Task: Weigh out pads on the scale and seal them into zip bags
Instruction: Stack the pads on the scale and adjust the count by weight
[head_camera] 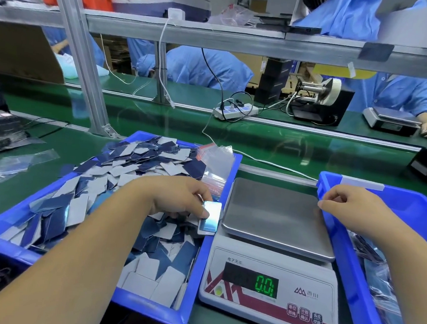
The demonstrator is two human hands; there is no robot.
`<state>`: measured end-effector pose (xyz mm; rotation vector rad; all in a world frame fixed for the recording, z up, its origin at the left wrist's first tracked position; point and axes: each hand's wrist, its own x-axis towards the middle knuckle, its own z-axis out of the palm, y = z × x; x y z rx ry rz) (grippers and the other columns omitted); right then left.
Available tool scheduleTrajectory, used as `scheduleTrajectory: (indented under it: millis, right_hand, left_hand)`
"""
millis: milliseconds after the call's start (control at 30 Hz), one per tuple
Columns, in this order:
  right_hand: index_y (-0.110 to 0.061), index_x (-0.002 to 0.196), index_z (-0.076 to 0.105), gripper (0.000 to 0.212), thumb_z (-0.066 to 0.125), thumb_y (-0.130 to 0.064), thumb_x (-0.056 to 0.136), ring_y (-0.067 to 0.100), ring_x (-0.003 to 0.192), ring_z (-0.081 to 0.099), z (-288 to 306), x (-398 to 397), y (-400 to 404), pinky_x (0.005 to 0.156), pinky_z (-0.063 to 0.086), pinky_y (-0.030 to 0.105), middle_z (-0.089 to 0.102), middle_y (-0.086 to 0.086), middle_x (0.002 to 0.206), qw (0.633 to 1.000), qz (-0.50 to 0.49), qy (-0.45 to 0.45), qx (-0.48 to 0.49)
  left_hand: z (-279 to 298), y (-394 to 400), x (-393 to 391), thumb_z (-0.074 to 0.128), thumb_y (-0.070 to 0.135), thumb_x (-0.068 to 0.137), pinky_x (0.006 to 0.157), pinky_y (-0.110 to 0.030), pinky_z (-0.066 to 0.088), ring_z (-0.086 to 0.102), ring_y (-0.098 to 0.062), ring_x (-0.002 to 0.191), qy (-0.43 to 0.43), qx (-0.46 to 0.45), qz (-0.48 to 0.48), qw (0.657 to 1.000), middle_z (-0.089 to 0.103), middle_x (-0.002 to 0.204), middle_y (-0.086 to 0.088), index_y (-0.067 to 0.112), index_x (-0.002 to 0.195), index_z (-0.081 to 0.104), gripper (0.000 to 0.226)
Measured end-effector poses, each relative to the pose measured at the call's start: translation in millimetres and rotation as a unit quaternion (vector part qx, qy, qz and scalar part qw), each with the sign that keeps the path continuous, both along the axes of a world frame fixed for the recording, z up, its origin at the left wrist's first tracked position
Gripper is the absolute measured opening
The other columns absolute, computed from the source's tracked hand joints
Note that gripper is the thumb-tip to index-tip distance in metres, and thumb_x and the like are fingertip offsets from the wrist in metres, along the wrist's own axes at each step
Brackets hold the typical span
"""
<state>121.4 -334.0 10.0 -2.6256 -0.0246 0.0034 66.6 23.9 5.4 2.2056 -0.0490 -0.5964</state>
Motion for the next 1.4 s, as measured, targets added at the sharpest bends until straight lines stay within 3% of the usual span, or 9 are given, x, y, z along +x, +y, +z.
scheduleTrajectory:
  millis: [200, 333, 433, 600, 700, 767, 867, 1067, 1400]
  right_hand:
    - [-0.031, 0.079, 0.068, 0.012, 0.065, -0.038, 0.089, 0.008, 0.082, 0.056, -1, 2, -1, 0.061, 0.039, 0.027, 0.066, -0.011, 0.088, 1.000, -0.002, 0.002, 0.015]
    - [-0.032, 0.076, 0.068, 0.013, 0.066, -0.038, 0.087, 0.009, 0.078, 0.057, -2, 3, 0, 0.059, 0.039, 0.028, 0.066, -0.010, 0.085, 1.000, -0.002, 0.004, 0.018]
    - [-0.030, 0.076, 0.068, 0.013, 0.067, -0.037, 0.087, 0.010, 0.077, 0.057, -3, 2, -2, 0.058, 0.040, 0.028, 0.066, -0.008, 0.083, 1.000, -0.002, 0.007, 0.029]
    - [-0.028, 0.077, 0.069, 0.013, 0.066, -0.038, 0.087, 0.011, 0.077, 0.058, -3, 0, -4, 0.058, 0.039, 0.028, 0.067, -0.008, 0.083, 0.999, -0.007, 0.004, 0.040]
    - [-0.028, 0.078, 0.069, 0.013, 0.067, -0.037, 0.087, 0.011, 0.078, 0.057, -2, 0, -5, 0.059, 0.039, 0.029, 0.067, -0.007, 0.083, 0.999, -0.005, 0.002, 0.042]
    - [-0.027, 0.078, 0.069, 0.012, 0.067, -0.036, 0.087, 0.012, 0.078, 0.057, -2, 0, -4, 0.060, 0.039, 0.029, 0.067, -0.006, 0.084, 0.999, -0.004, 0.000, 0.045]
    - [-0.028, 0.077, 0.068, 0.013, 0.067, -0.036, 0.087, 0.013, 0.075, 0.056, -2, 0, -4, 0.059, 0.039, 0.029, 0.067, -0.006, 0.082, 0.999, -0.004, -0.003, 0.045]
    - [-0.026, 0.078, 0.069, 0.014, 0.067, -0.036, 0.087, 0.015, 0.071, 0.055, -2, -1, 0, 0.058, 0.040, 0.030, 0.066, -0.004, 0.079, 0.999, 0.000, -0.002, 0.042]
    - [-0.025, 0.078, 0.069, 0.014, 0.067, -0.035, 0.087, 0.015, 0.073, 0.055, -2, -1, -1, 0.061, 0.040, 0.031, 0.065, -0.003, 0.079, 0.999, 0.002, 0.000, 0.039]
  left_hand:
    - [18, -14, 9, 0.076, 0.015, 0.085, 0.053, -0.029, 0.028, 0.038, -0.021, 0.068, -0.089, -0.080, 0.119, 0.986, 0.058, 0.079, -0.003, 0.029, 0.111, 0.064, 0.032]
    - [36, -63, 6, 0.076, 0.014, 0.084, 0.049, -0.018, 0.038, 0.046, -0.009, 0.052, -0.136, -0.131, 0.061, 0.980, 0.055, 0.064, 0.008, 0.036, 0.112, 0.065, 0.038]
    - [34, -106, 5, 0.075, 0.015, 0.086, 0.063, -0.014, 0.047, 0.059, -0.004, 0.067, -0.204, -0.052, 0.008, 0.978, 0.065, 0.076, 0.011, 0.024, 0.099, 0.069, 0.016]
    - [27, -117, 5, 0.069, 0.032, 0.090, 0.089, -0.029, 0.046, 0.056, -0.016, 0.102, -0.288, 0.128, -0.014, 0.949, 0.062, 0.108, 0.005, 0.022, 0.111, 0.067, 0.023]
    - [33, -99, 2, 0.069, 0.037, 0.090, 0.088, -0.023, 0.043, 0.059, -0.011, 0.106, -0.277, 0.134, 0.013, 0.951, 0.064, 0.120, 0.005, 0.023, 0.119, 0.067, 0.031]
    - [41, -75, -3, 0.069, 0.029, 0.089, 0.065, -0.013, 0.044, 0.058, 0.006, 0.075, -0.271, 0.144, 0.026, 0.951, 0.067, 0.100, 0.008, 0.026, 0.100, 0.071, 0.012]
    - [47, -28, -14, 0.074, 0.024, 0.081, 0.048, -0.017, 0.041, 0.050, 0.001, 0.047, -0.182, 0.210, -0.004, 0.961, 0.063, 0.068, 0.012, 0.029, 0.080, 0.070, 0.006]
    - [32, -6, -36, 0.085, 0.047, 0.070, 0.059, -0.019, 0.045, 0.059, -0.001, 0.057, 0.034, 0.277, -0.156, 0.948, 0.073, 0.075, 0.014, 0.030, 0.096, 0.072, 0.034]
    - [13, -9, -35, 0.081, 0.028, 0.080, 0.048, -0.011, 0.039, 0.054, 0.001, 0.052, 0.024, 0.224, -0.141, 0.964, 0.067, 0.062, 0.013, 0.021, 0.082, 0.070, 0.014]
